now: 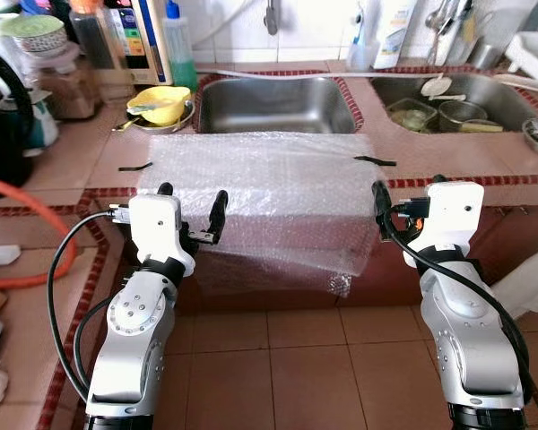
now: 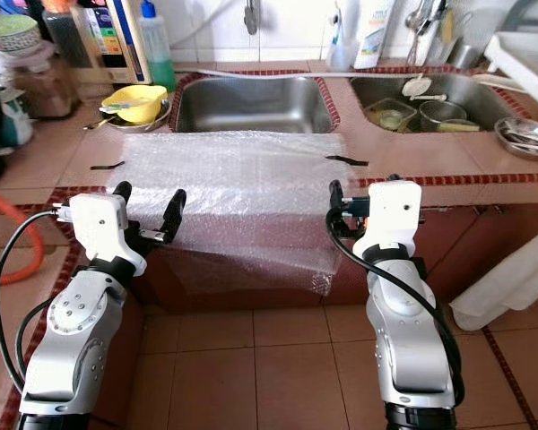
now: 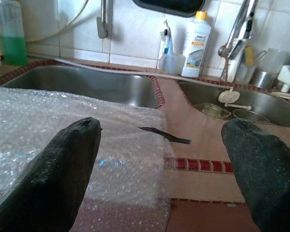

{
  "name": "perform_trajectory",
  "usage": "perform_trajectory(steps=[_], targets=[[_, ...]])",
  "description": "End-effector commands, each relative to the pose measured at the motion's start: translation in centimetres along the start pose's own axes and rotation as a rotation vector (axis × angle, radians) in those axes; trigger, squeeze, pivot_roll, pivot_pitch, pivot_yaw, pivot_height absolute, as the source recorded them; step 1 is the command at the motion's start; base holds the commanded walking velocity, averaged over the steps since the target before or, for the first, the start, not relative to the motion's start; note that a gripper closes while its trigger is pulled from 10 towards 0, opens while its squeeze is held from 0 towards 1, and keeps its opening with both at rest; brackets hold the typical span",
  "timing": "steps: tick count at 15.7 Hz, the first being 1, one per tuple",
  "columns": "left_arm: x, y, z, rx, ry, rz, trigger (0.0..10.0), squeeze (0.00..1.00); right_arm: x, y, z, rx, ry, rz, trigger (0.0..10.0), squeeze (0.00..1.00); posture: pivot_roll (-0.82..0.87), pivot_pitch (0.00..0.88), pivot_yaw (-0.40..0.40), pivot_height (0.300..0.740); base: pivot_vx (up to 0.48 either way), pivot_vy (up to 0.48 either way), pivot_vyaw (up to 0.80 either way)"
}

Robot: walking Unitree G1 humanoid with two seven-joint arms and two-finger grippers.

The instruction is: Kitchen organization

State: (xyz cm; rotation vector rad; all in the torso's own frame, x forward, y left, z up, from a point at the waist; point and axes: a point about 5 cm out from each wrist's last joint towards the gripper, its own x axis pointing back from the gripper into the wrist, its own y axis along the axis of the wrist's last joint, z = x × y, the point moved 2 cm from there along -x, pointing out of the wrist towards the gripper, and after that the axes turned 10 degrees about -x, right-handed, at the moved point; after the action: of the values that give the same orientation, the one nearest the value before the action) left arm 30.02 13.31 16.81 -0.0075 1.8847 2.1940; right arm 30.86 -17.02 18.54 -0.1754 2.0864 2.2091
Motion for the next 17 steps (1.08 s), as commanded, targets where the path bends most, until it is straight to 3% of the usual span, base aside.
perform_trajectory(steps=[1, 17], targets=[[0.0, -0.3, -0.1, 0.003, -0.001, 0.017, 10.0, 0.0, -0.1, 0.9, 0.4, -0.004, 0.012, -0.028, 10.0, 0.0, -0.02, 0.061, 0.02, 0.74, 0.458, 0.0, 0.0], [0.5, -1.7, -0.9, 0.001, -0.005, 0.066, 10.0, 0.0, -0.1, 0.8, 0.7, -0.004, 0.026, -0.01, 10.0, 0.0, -0.03, 0.066, 0.018, 0.74, 0.444, 0.0, 0.0]])
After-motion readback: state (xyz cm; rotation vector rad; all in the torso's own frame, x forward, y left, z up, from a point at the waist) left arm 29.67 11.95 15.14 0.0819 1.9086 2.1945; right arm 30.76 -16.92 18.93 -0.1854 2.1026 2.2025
